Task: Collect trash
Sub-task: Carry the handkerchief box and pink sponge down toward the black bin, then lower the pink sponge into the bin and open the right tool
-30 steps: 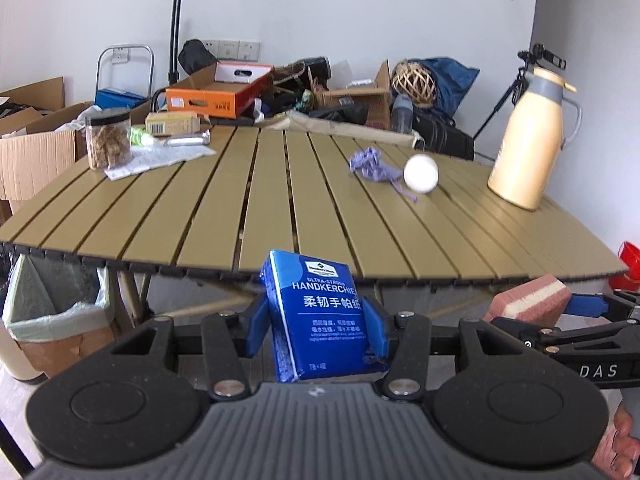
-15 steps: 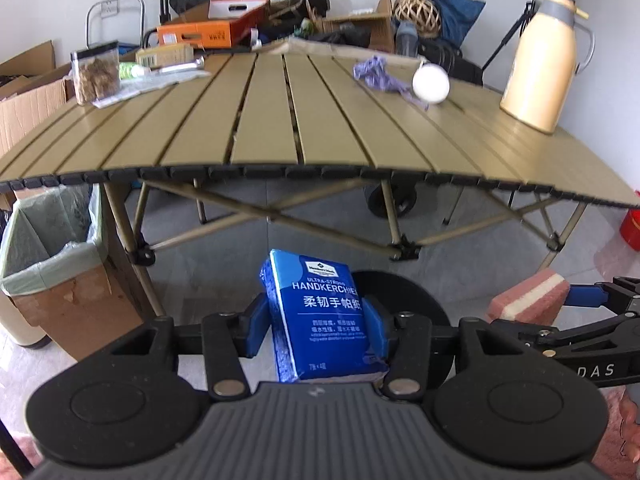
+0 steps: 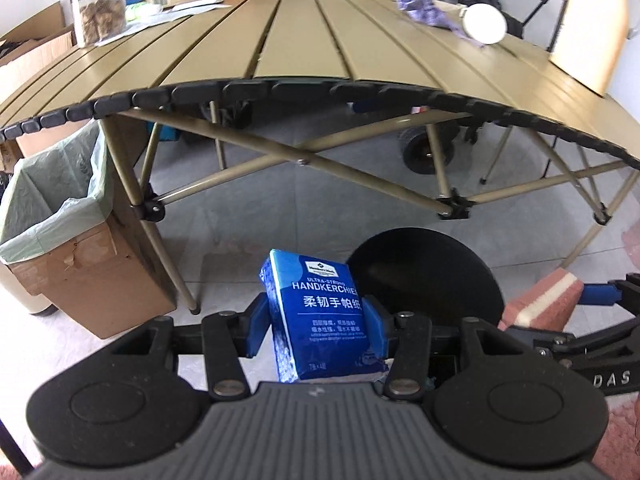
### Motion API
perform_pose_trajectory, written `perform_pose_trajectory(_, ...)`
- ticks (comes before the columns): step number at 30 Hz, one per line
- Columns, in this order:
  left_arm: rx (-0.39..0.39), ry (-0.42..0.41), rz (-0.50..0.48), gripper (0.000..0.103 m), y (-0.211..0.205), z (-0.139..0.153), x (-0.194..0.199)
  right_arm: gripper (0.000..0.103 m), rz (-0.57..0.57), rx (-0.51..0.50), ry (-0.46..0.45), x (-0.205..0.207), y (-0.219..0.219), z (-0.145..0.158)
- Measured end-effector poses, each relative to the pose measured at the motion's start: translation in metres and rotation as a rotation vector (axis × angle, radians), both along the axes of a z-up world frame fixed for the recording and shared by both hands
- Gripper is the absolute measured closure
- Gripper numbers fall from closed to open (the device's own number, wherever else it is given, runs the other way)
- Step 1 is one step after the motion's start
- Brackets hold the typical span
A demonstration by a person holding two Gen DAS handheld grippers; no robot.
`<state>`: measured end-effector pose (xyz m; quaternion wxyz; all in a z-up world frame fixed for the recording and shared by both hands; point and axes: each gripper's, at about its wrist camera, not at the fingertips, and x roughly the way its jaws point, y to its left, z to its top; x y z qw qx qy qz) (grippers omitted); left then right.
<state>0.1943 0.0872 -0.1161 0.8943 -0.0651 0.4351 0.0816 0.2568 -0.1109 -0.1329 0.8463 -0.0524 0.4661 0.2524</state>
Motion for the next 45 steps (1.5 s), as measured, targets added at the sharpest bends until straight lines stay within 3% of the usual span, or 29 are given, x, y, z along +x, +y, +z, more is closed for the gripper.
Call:
perform_pose_trajectory(11,-0.032,0.047,0.032,0.053,0.020,-0.027,0.029,0.005,0.008,-0.042,0.042,0.030,0.029,-0.022)
perform_pose_trajectory(25,-0.038,0.096,0.054,0.053,0.029,-0.050,0.036,0.005,-0.030,-0.067,0.157,0.063,0.054,-0.064)
perform_pose_trajectory(42,-0.044,0.113,0.082,0.053,0.032,-0.059,0.040,0.005,-0.029,-0.096,0.171,0.069,0.061,-0.077)
perform_pose_trajectory(45,-0.043,0.112,0.082,0.053,0.033,-0.058,0.040,0.000,-0.040,-0.089,0.181,0.072,0.058,-0.079)
